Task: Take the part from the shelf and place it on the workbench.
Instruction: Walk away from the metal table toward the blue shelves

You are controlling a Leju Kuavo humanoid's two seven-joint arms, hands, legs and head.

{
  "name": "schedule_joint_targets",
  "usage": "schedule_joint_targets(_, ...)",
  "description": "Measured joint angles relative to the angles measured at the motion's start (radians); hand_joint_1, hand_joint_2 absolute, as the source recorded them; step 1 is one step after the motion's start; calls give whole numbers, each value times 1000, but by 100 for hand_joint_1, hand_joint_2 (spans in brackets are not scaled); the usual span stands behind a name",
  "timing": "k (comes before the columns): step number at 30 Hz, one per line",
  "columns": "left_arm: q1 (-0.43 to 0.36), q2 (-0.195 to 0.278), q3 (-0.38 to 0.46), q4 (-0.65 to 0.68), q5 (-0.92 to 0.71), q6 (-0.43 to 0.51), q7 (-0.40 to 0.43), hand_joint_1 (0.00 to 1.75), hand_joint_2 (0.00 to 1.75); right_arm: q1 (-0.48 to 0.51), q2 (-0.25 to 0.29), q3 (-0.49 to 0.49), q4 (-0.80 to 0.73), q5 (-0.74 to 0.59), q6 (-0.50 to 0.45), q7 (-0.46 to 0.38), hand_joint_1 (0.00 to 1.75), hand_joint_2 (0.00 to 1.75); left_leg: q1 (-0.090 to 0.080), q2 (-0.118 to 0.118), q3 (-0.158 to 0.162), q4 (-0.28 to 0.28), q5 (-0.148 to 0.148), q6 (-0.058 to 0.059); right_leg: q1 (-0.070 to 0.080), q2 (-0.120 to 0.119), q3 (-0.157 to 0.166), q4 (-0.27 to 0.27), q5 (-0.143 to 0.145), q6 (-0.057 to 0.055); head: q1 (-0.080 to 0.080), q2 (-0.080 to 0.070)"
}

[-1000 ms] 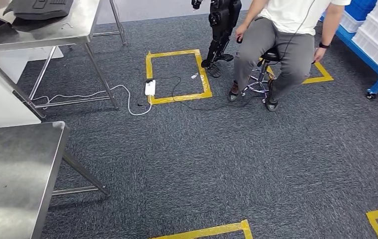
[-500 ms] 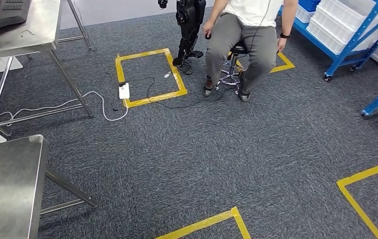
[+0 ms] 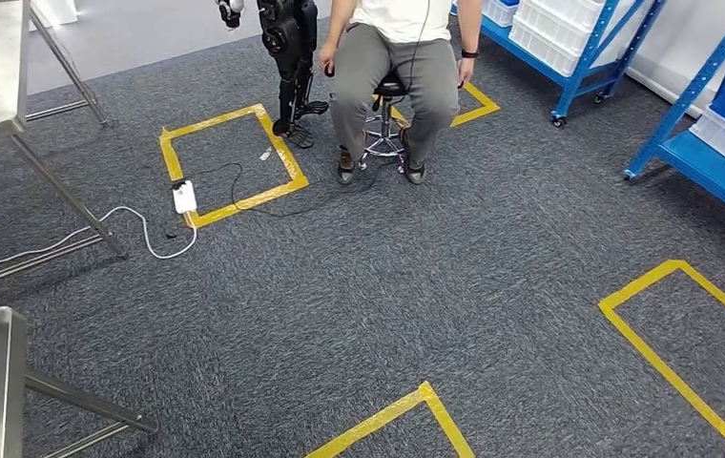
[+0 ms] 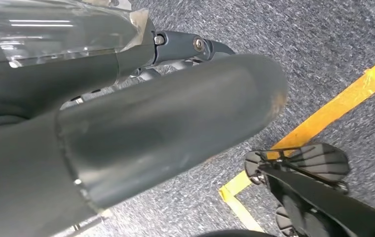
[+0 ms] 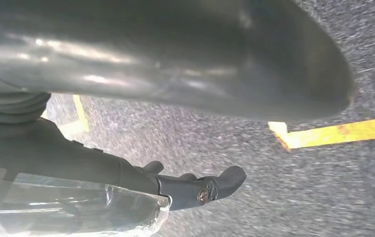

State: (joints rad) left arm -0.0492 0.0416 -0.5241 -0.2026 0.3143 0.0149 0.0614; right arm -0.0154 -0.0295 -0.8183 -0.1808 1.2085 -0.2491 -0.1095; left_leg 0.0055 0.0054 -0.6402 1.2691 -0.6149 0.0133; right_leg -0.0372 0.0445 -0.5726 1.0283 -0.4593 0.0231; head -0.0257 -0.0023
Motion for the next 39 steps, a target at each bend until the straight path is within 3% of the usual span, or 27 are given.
schedule_joint_targets(1,0,0,0,0,0,0,0,0,0,1,0,0,0,0,0,0,0,0,3,-7,19,-44,31,0,-1,13,-1,0,2,1,0,0)
schedule_joint_targets(3,0,-1,0,0,0,0,0,0,0,0,-2,0,-1,0,0,0,0,0,11,-52,73,-160,84,-8,-1,36,-5,2,6,8,-1,0)
schedule_joint_targets(5,-1,-3,0,0,0,0,0,0,0,-2,-5,0,-2,1,0,0,0,0,13,-83,96,-213,102,-7,6,55,-14,1,12,19,-1,0)
schedule_joint_targets(7,-3,-5,0,0,0,0,0,0,0,-1,-6,0,-2,2,0,0,0,0,5,-65,93,-214,108,11,9,73,-25,-6,19,33,0,0)
schedule_joint_targets(9,-4,-6,0,0,0,0,0,0,0,3,-6,0,-2,2,0,0,0,0,-1,-41,88,-219,116,30,10,52,-41,17,9,36,2,0)
schedule_joint_targets(10,-4,-6,0,0,0,0,0,0,0,3,-5,0,-2,2,0,0,0,0,-3,-27,83,-221,121,39,11,28,-59,54,-13,32,4,0)
schedule_joint_targets(12,-1,-5,0,0,0,1,0,0,0,0,-5,0,-2,2,0,0,0,0,-12,1,73,-221,125,51,17,-19,-117,180,-82,18,9,0)
schedule_joint_targets(14,1,-5,0,0,0,2,0,0,0,-2,-5,0,-2,2,0,0,0,0,-22,30,64,-221,129,57,24,-30,-152,280,-128,11,9,0)
schedule_joint_targets(15,1,-5,0,0,0,2,0,0,0,-2,-5,0,-2,2,0,0,0,0,-27,44,62,-221,130,58,30,-32,-139,278,-129,9,9,0)
schedule_joint_targets(16,1,-5,0,0,0,2,0,0,0,0,-5,0,-2,2,0,0,0,0,-31,57,61,-220,130,59,38,-37,-107,239,-117,8,9,0)
schedule_joint_targets(17,0,-6,0,0,0,2,0,0,0,0,-6,0,-2,2,0,0,0,0,-34,69,63,-220,130,59,48,-51,-61,172,-98,3,9,0)
schedule_joint_targets(19,-3,-11,0,0,0,2,0,0,0,-4,-11,0,-3,2,0,0,0,0,-39,93,66,-220,129,58,71,-97,16,42,-66,-19,8,0)
schedule_joint_targets(21,-6,-15,-1,0,0,2,0,0,0,-6,-17,0,-5,2,0,0,0,0,-40,115,67,-221,129,54,83,-115,36,-9,-51,-43,8,0)
schedule_joint_targets(22,-7,-16,-1,-1,0,2,0,0,0,-5,-18,0,-5,1,0,0,0,0,-39,126,69,-223,130,51,80,-104,36,-14,-45,-51,8,0)
schedule_joint_targets(23,-8,-15,-1,-1,0,2,0,0,0,-2,-18,0,-5,1,1,0,0,0,-38,122,69,-222,131,47,74,-92,41,-23,-36,-56,9,0)
schedule_joint_targets(25,-7,-14,-1,-1,0,2,0,0,0,1,-15,-1,-5,0,1,0,0,0,-31,67,58,-193,109,31,57,-71,53,-41,-17,-63,8,0)
schedule_joint_targets(27,-2,-13,-1,-1,0,2,0,0,0,-1,-12,-1,-5,0,2,0,0,0,-17,4,16,-94,50,7,47,-48,54,-46,-8,-64,7,0)
schedule_joint_targets(29,2,-11,-1,0,0,2,0,0,0,-2,-8,-1,-5,0,2,0,0,0,-2,-8,-26,4,11,-15,40,-20,52,-45,-6,-62,7,0)
schedule_joint_targets(30,3,-10,-1,0,0,2,0,0,0,0,-6,-1,-5,1,2,0,0,0,6,-8,-30,13,19,-25,35,-6,53,-44,-5,-61,7,0)
schedule_joint_targets(31,4,-10,-1,0,0,2,0,0,0,1,-4,-1,-5,1,2,0,0,0,13,-9,-17,-15,46,-33,30,9,54,-43,-5,-58,7,0)
schedule_joint_targets(32,3,-9,-1,0,0,2,0,0,0,1,-3,-1,-5,1,2,0,0,0,21,-16,10,-73,84,-40,26,23,55,-40,-6,-54,6,0)
schedule_joint_targets(33,4,-8,-1,0,0,2,0,0,0,1,-2,-1,-5,1,2,0,0,0,28,-39,41,-137,114,-46,22,37,52,-37,-8,-48,6,0)
schedule_joint_targets(34,4,-8,-1,0,0,2,0,0,0,-1,-2,-1,-5,1,2,0,0,0,33,-63,68,-195,132,-48,22,50,47,-31,-11,-39,7,0)
schedule_joint_targets(36,3,-7,-1,1,0,2,0,0,0,-3,-1,-1,-5,1,2,0,0,0,33,-93,89,-245,134,-40,22,71,30,-25,-10,-20,6,0)
schedule_joint_targets(38,1,-7,-1,1,0,2,0,0,0,0,0,-1,-5,1,1,-1,0,0,27,-71,91,-252,135,-20,19,88,17,-25,-6,-2,6,0)
schedule_joint_targets(39,0,-8,-1,0,0,2,0,0,0,2,1,-1,-5,1,1,-1,0,0,26,-58,94,-259,138,-9,18,78,10,-18,-10,3,7,0)
